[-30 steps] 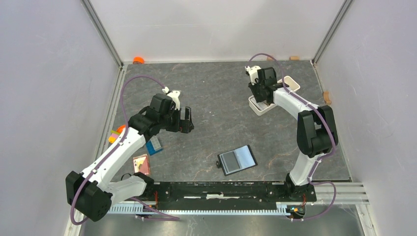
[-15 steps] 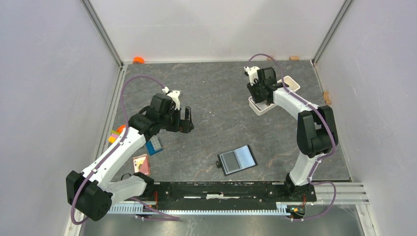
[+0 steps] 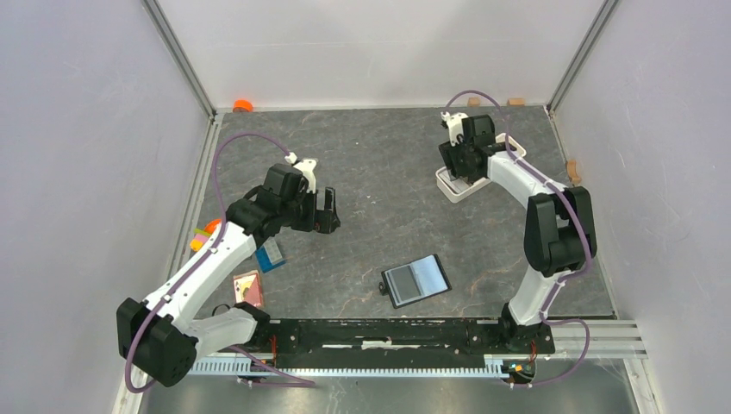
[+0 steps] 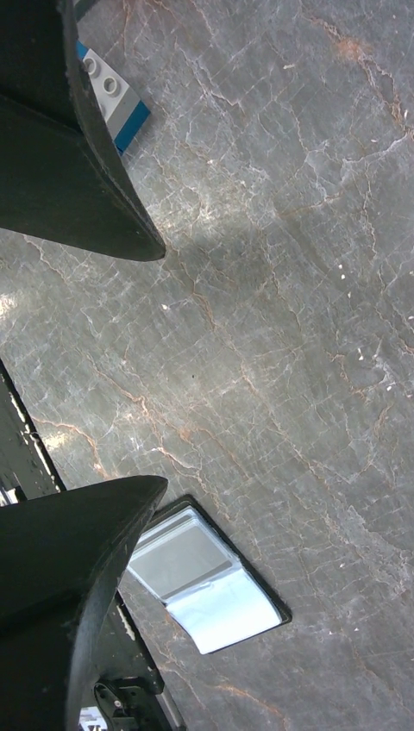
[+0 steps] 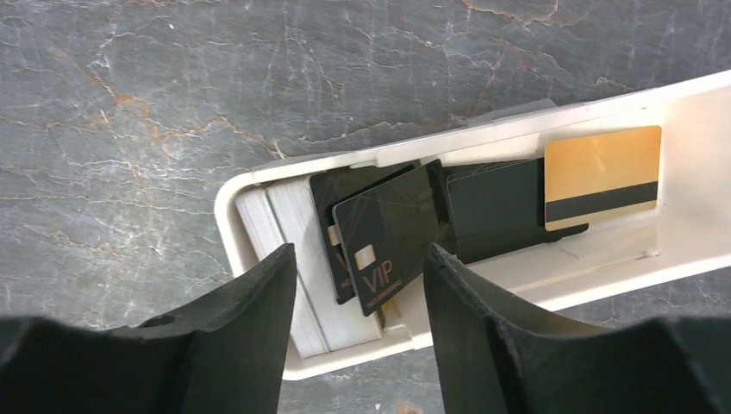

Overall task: Put the credit cards into the card holder
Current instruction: Move the storage box to the center of the board.

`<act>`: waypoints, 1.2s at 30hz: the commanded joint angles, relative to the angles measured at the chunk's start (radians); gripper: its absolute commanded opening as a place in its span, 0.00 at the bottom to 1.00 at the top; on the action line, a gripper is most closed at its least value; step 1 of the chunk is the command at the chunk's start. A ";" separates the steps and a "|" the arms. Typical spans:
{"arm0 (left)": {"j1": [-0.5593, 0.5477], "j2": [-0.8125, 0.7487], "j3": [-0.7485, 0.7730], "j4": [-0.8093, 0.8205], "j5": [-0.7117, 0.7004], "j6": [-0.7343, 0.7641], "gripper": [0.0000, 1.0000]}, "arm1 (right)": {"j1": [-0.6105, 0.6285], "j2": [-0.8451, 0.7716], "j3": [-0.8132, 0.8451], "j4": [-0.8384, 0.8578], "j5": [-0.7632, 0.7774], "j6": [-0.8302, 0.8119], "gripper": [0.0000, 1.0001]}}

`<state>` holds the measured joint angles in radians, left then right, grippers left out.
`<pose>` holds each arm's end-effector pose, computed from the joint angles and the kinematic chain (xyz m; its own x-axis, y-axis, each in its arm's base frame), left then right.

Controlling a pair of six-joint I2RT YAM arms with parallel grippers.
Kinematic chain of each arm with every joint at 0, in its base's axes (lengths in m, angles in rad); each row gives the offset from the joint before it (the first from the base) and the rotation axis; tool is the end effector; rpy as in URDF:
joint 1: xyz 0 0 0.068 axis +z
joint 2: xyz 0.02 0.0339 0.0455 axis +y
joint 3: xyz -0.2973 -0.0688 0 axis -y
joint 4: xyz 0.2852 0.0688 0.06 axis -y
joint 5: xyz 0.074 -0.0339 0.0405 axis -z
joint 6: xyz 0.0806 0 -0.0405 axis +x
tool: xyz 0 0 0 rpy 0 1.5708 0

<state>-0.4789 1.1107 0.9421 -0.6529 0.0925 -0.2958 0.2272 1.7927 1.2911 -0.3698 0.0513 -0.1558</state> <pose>0.2489 -0.1376 0.2782 -0.7716 0.0736 -0.6318 0.3029 0.9159 -0.2632 0.4528 0.1004 0.2008 -0.7066 -0.3224 -0.6299 -0.3061 0.9418 -0.1387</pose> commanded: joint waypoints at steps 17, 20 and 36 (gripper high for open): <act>0.006 0.008 -0.005 0.019 0.030 0.043 1.00 | -0.073 0.121 0.133 -0.129 -0.498 -0.018 0.81; 0.007 0.008 -0.005 0.018 0.030 0.043 1.00 | -0.071 0.101 0.122 -0.132 -0.513 -0.016 0.81; 0.010 -0.001 -0.005 0.018 0.028 0.043 1.00 | -0.062 -0.016 0.007 -0.119 -0.521 -0.006 0.94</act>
<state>-0.4770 1.1194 0.9421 -0.6529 0.1078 -0.2958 0.1513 1.8416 1.3163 -0.5030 -0.4923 -0.1478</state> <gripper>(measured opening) 0.996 0.909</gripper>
